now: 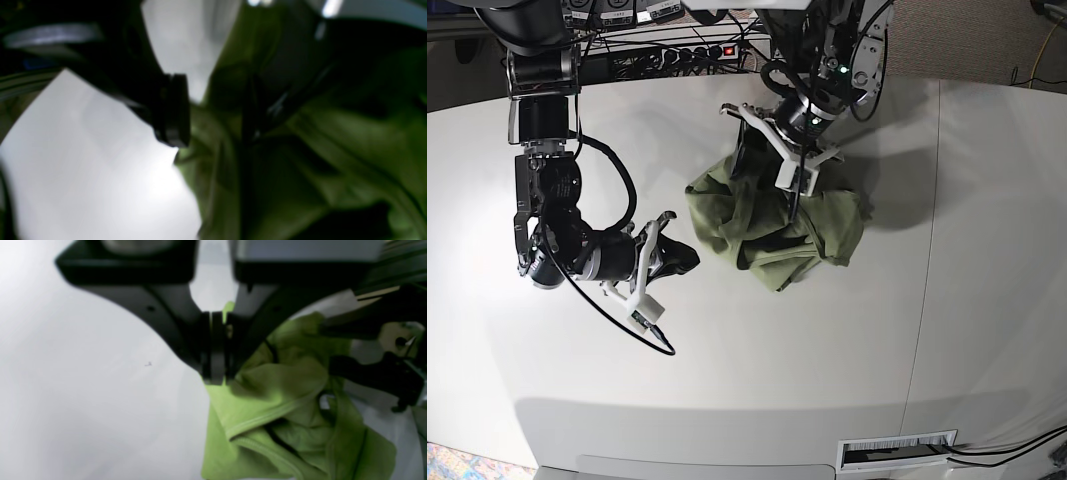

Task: Fold the T-shirt properly
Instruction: 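Lift the shirt with the left gripper and shake it loose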

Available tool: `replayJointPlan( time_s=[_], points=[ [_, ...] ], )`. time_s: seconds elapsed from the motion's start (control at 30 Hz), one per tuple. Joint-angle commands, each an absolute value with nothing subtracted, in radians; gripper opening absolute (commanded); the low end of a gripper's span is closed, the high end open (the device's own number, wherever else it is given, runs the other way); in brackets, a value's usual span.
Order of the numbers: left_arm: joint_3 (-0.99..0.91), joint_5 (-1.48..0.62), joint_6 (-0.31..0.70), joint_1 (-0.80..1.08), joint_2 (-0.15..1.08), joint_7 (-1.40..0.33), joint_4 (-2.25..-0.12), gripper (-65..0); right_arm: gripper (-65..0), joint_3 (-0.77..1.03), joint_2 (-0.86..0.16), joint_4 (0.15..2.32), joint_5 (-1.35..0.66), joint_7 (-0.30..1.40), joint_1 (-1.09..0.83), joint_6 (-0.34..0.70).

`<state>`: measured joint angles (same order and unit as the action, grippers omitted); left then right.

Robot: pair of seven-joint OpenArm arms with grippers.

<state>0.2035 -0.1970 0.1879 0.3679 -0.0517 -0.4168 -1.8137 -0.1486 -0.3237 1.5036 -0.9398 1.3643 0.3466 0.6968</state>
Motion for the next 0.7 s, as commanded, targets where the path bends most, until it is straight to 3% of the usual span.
replayJointPlan(
  time_s=[0.0,0.13,0.2,0.27,0.3,0.43,0.57,0.67],
  points=[
    [0.207,-0.210,0.195,0.362,-0.058,-0.378,-1.818,-37.8,-65.0,-0.142,-0.332,1.518,-0.957,1.342,0.374,0.698],
    [0.207,-0.210,0.195,0.362,-0.058,-0.372,-1.804,-40.6,-65.0,-0.142,-0.332,1.518,-0.957,1.342,0.374,0.698],
    [0.207,-0.210,0.196,0.360,-0.058,-0.366,-1.805,-48.3,-65.0,-0.142,-0.332,1.518,-0.957,1.342,0.374,0.698],
    [0.207,-0.210,0.197,0.357,-0.058,-0.366,-1.805,-61.7,-65.0,-0.142,-0.333,1.518,-0.956,1.342,0.374,0.698],
    [0.207,-0.209,0.206,0.356,-0.058,-0.368,-1.805,-65.0,-65.0,-0.142,-0.333,1.518,-0.956,1.342,0.374,0.698],
    [0.207,-0.170,0.247,0.355,-0.050,-0.432,-1.850,-65.0,-65.0,-0.142,-0.333,1.518,-0.953,1.341,0.374,0.698],
    [0.207,0.016,0.277,0.355,-0.049,-0.598,-1.975,-65.0,-65.0,-0.142,-0.333,1.518,-0.902,1.317,0.374,0.698],
    [0.207,0.085,0.286,0.375,-0.019,-0.620,-2.044,-65.0,-65.0,-0.142,-0.333,1.518,-0.889,1.312,0.374,0.698]
  ],
)
